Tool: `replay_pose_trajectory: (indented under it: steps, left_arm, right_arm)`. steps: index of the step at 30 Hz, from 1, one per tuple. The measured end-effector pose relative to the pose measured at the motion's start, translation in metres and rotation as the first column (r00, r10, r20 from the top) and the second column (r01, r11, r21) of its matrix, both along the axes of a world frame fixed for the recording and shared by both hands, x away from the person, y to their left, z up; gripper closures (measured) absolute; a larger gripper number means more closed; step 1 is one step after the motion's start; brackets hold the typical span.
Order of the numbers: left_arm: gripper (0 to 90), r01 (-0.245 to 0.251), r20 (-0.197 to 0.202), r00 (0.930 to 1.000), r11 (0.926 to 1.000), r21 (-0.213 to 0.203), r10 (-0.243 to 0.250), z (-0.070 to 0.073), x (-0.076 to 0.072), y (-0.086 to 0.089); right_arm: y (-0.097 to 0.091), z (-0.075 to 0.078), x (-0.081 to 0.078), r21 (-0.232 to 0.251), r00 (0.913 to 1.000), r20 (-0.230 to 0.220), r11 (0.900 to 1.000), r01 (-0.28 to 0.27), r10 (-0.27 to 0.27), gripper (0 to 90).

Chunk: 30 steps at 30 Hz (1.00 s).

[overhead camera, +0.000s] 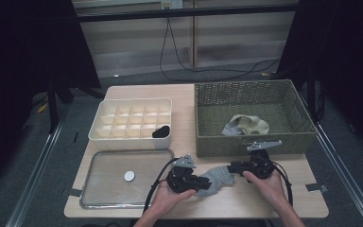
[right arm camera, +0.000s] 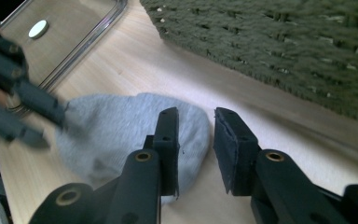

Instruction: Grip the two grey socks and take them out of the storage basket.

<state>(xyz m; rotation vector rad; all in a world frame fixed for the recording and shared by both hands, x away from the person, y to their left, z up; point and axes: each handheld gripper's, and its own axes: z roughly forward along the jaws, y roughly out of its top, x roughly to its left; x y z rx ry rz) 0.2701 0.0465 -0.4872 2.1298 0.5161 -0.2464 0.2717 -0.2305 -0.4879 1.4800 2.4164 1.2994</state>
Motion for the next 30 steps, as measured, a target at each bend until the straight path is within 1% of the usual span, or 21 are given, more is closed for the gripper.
replay_pose_trajectory:
  steps: [2,3,4,5,7,9,11,12,14,15,17,18,19,20,21,23,24,25,29,30]
  left_arm:
    - [75.8,0.01,0.003,0.9999,0.9998,0.018,-0.01,-0.001,-0.001,-0.005]
    - [75.6,0.009,-0.007,0.9999,0.9999,0.012,-0.008,-0.001,-0.001,-0.007]
    - [75.5,0.014,-0.01,0.9999,0.9998,0.014,-0.013,-0.002,-0.002,-0.009]
    - [75.4,0.017,-0.012,0.9998,0.9995,0.025,-0.017,-0.003,-0.003,-0.011]
    - [75.0,0.033,-0.026,0.9991,0.9991,0.026,-0.033,-0.005,-0.005,-0.013]
    - [75.1,0.037,-0.019,0.9992,0.9984,0.043,-0.036,-0.005,-0.005,-0.013]
    - [75.8,0.034,-0.023,0.9992,0.9986,0.04,-0.034,-0.005,-0.005,-0.013]
    - [76.1,0.026,-0.021,0.9995,0.9992,0.03,-0.026,-0.005,-0.006,-0.014]
    - [76.4,0.03,-0.018,0.9994,0.9989,0.035,-0.029,-0.004,-0.005,-0.014]
    - [76.7,0.03,-0.018,0.9994,0.9989,0.036,-0.03,-0.004,-0.004,-0.013]
    - [78.0,0.028,-0.026,0.9993,0.9994,0.023,-0.027,-0.004,-0.003,-0.012]
    - [78.5,0.032,-0.039,0.9987,0.9995,0.0,-0.032,-0.004,-0.002,-0.011]
    - [79.1,0.033,-0.044,0.9985,0.9993,-0.018,-0.034,-0.003,-0.002,-0.011]
    - [79.3,0.03,-0.035,0.9989,0.9995,-0.012,-0.031,-0.002,-0.002,-0.011]
    - [79.3,0.028,-0.033,0.9991,0.9995,-0.016,-0.028,-0.002,-0.002,-0.012]
    - [79.2,0.023,-0.04,0.9989,0.9996,-0.017,-0.024,-0.003,-0.001,-0.012]
    - [79.2,0.023,-0.041,0.9989,0.9997,-0.013,-0.023,-0.003,-0.001,-0.013]
    - [79.3,0.025,-0.042,0.9988,0.9995,-0.019,-0.025,-0.004,0.0,-0.014]
    - [79.5,0.038,-0.046,0.9982,0.9992,-0.006,-0.039,-0.005,-0.001,-0.017]
    - [79.8,0.044,-0.049,0.9978,0.999,-0.009,-0.044,-0.005,-0.002,-0.018]
  right_arm:
    - [0.001,-0.001,0.005,-0.012,1.0,0.004,0.9999,-0.007,0.007,68.9]
    - [0.001,-0.002,0.007,-0.007,1.0,-0.002,1.0,-0.004,0.004,69.0]
    - [0.002,-0.003,0.01,-0.003,1.0,-0.005,1.0,-0.001,0.001,69.0]
    - [0.003,-0.004,0.012,-0.006,1.0,-0.008,1.0,-0.003,0.003,68.9]
    - [0.006,-0.007,0.014,-0.021,0.9998,-0.011,0.9997,-0.015,0.015,69.0]
    - [0.008,-0.01,0.016,-0.019,0.9998,-0.016,0.9997,-0.013,0.013,69.0]
    - [0.009,-0.012,0.017,-0.016,0.9997,-0.02,0.9998,-0.011,0.011,70.0]
    - [0.01,-0.013,0.018,-0.017,0.9997,-0.021,0.9998,-0.014,0.014,70.3]
    - [0.011,-0.015,0.018,-0.025,0.9993,-0.026,0.9993,-0.027,0.026,72.7]
    - [0.012,-0.015,0.017,-0.02,0.9991,-0.033,0.9994,-0.027,0.026,73.3]
    - [0.012,-0.015,0.016,-0.019,0.999,-0.036,0.9994,-0.027,0.026,75.4]
    - [0.011,-0.015,0.016,-0.021,0.999,-0.035,0.9994,-0.029,0.028,77.4]
    - [0.011,-0.016,0.015,-0.018,0.9989,-0.041,0.9995,-0.024,0.023,79.0]
    - [0.011,-0.016,0.015,-0.02,0.9989,-0.04,0.9995,-0.022,0.022,81.3]
    - [0.011,-0.016,0.014,-0.021,0.9988,-0.043,0.9995,-0.023,0.022,83.4]
    - [0.011,-0.015,0.012,-0.017,0.9986,-0.047,0.9996,-0.023,0.022,87.6]
    - [0.011,-0.014,0.011,-0.007,0.9988,-0.043,0.9997,-0.022,0.022,88.8]
    - [0.011,-0.012,0.01,0.003,0.999,-0.037,0.9996,-0.027,0.027,89.0]
    - [0.011,-0.005,0.005,0.025,0.9994,-0.016,0.9992,-0.03,0.031,89.3]
    - [0.01,-0.004,0.004,0.03,0.9995,-0.006,0.999,-0.032,0.032,89.4]
